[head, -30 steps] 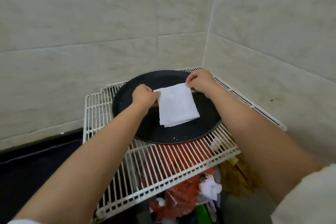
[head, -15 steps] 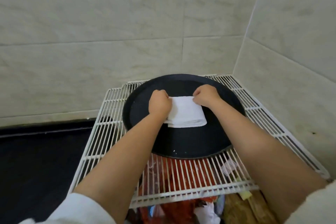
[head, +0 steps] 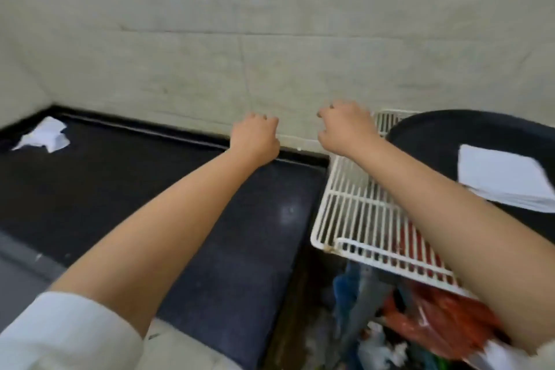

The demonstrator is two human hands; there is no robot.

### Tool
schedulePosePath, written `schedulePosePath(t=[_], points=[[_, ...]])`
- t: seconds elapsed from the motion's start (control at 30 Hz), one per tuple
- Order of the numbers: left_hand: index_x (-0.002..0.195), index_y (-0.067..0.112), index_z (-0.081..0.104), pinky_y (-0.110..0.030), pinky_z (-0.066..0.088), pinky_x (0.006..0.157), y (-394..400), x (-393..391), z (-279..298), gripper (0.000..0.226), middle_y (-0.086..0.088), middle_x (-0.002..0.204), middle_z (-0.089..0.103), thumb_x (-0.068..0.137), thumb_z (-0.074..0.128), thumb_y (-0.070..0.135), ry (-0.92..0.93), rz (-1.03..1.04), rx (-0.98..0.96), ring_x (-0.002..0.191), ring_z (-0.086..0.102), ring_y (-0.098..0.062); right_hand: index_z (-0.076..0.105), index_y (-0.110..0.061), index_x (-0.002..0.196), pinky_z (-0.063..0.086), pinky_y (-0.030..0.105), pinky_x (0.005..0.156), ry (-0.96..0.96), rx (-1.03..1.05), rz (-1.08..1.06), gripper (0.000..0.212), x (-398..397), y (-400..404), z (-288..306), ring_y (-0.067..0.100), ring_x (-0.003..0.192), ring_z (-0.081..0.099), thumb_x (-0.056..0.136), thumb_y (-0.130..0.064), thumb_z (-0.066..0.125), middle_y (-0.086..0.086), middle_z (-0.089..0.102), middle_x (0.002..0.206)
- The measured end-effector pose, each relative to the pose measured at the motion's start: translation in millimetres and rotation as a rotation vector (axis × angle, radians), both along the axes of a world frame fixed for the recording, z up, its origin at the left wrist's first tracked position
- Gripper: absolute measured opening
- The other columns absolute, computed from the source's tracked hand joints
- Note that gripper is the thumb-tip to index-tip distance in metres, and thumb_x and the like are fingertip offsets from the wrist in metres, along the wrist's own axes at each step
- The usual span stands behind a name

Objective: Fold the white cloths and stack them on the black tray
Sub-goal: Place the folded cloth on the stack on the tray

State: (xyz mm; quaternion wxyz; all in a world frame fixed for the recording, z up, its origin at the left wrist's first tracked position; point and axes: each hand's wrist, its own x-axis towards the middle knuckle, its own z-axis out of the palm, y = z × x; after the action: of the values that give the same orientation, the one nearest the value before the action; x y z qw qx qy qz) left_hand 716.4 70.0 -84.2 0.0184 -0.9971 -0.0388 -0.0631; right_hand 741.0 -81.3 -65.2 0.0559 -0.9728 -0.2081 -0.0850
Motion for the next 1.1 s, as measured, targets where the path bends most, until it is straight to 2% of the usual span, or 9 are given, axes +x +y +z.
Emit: schedulePosePath(t=[0.17,0.3,0.57,0.83,1.1], points=[[0.126,0.007,0.046,-0.043,0.040,0.096,174.2,-103.7,-20.4,0.039,-0.016,0.131,0.049,0.093,0.046,0.026,0.075,0.313,0.033,0.124,0.043,-0.035,0.052,-0.005,0.121,0.043,0.041,0.092,0.046,-0.028,0.230,0.036,-55.8,171.5,-19.1,0.037,0.118,0.046,0.088,-0.020,0.048,0.020,0.051,0.124],[0.126,0.007,0.046,-0.042,0.040,0.096,302.1,-195.6,-39.0,0.037,-0.016,0.130,0.049,0.093,0.045,0.026,0.116,0.497,0.010,0.123,0.043,-0.035,0.047,-0.009,0.128,0.040,0.042,0.096,0.099,-0.017,0.433,0.041,-117.7,314.4,-39.8,0.036,0.122,0.041,0.090,-0.024,0.046,0.018,0.046,0.132],[0.129,0.008,0.044,-0.041,0.040,0.097,480.9,-319.5,-80.0,0.038,-0.016,0.131,0.049,0.094,0.042,0.023,0.207,0.730,-0.082,0.123,0.044,-0.033,0.044,-0.013,0.131,0.038,0.042,0.099,0.274,-0.029,0.655,0.042,-214.3,534.2,-88.2,0.033,0.124,0.040,0.092,-0.027,0.045,0.014,0.043,0.136],[0.129,0.007,0.044,-0.041,0.040,0.097,619.0,-341.2,-127.5,0.039,-0.016,0.133,0.048,0.094,0.041,0.024,0.268,0.881,-0.214,0.124,0.043,-0.033,0.045,-0.013,0.131,0.041,0.046,0.098,0.349,-0.097,0.711,0.043,-210.5,682.1,-128.2,0.033,0.122,0.044,0.091,-0.027,0.048,0.014,0.045,0.136],[0.131,0.007,0.043,-0.042,0.040,0.099,772.9,-281.8,-131.7,0.041,-0.015,0.136,0.046,0.094,0.044,0.025,0.279,0.923,-0.226,0.127,0.041,-0.032,0.048,-0.012,0.129,0.041,0.044,0.099,0.436,-0.102,0.656,0.040,-122.1,830.2,-158.5,0.033,0.123,0.045,0.090,-0.022,0.048,0.014,0.046,0.135]])
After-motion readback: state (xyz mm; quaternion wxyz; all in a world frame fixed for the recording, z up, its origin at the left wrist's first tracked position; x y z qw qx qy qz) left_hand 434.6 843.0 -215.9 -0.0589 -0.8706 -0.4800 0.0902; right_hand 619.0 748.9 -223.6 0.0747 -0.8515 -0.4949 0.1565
